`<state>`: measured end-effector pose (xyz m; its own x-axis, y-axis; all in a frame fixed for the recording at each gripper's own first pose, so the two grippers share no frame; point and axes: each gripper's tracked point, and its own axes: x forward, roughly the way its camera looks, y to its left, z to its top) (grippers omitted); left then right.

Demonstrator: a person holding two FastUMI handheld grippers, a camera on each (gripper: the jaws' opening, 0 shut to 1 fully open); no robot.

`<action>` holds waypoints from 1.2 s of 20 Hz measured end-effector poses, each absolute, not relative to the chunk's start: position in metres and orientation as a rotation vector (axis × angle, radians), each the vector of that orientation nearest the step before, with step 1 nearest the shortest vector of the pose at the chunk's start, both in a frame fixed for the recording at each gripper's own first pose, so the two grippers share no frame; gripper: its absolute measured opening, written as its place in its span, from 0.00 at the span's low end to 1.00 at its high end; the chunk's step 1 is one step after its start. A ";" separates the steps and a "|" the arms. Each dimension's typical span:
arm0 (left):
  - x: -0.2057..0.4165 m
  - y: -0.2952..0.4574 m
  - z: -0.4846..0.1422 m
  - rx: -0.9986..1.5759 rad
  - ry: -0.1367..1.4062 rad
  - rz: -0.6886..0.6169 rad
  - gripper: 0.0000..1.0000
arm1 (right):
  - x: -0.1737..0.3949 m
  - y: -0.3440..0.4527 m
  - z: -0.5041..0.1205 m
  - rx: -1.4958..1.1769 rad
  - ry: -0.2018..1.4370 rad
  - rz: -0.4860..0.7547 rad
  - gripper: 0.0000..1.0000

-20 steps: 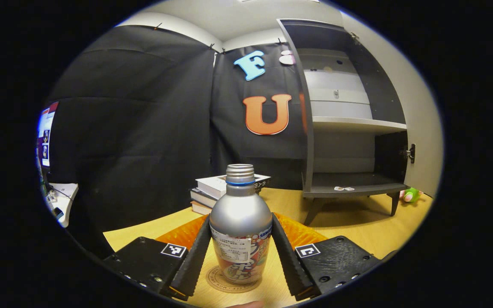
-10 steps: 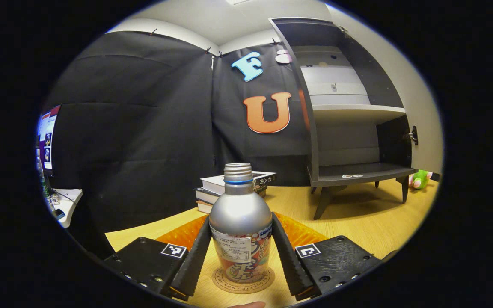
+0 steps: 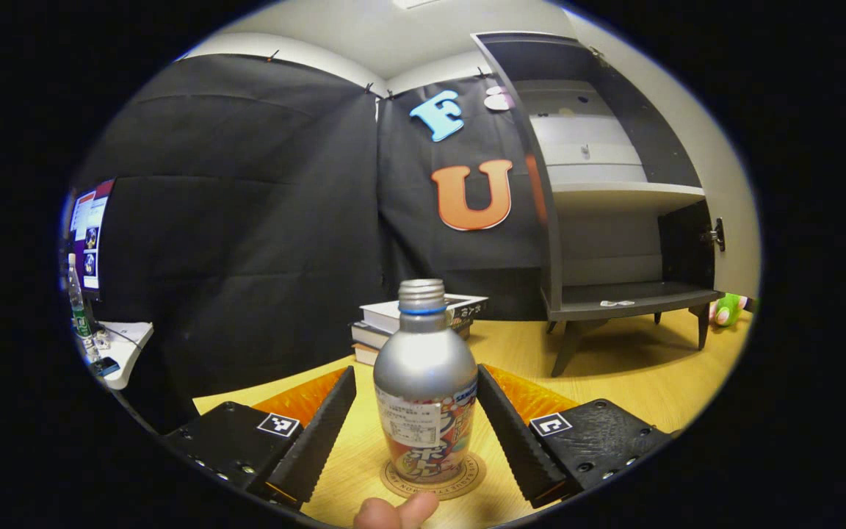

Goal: Open the cabinet door with the right hand, grasp the bottle in the cabinet with the left hand and place it on the coaster, then close the cabinet door with the right hand.

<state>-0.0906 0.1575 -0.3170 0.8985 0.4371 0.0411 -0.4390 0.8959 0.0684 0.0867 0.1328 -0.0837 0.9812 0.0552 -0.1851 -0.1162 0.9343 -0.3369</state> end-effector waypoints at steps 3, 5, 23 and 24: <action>-0.091 0.148 -0.293 0.136 -0.021 0.427 0.98 | 0.087 0.132 -0.086 -0.332 0.196 0.103 0.04; -0.095 0.148 -0.266 0.184 -0.007 0.433 0.96 | 0.087 0.130 -0.079 -0.327 0.183 0.106 0.06; -0.050 -0.019 -0.033 -0.060 0.085 0.041 0.96 | 0.095 0.093 0.009 0.022 -0.045 0.051 0.08; -0.046 -0.023 -0.028 -0.071 0.089 0.037 1.00 | 0.096 0.091 0.016 0.046 -0.061 0.047 0.08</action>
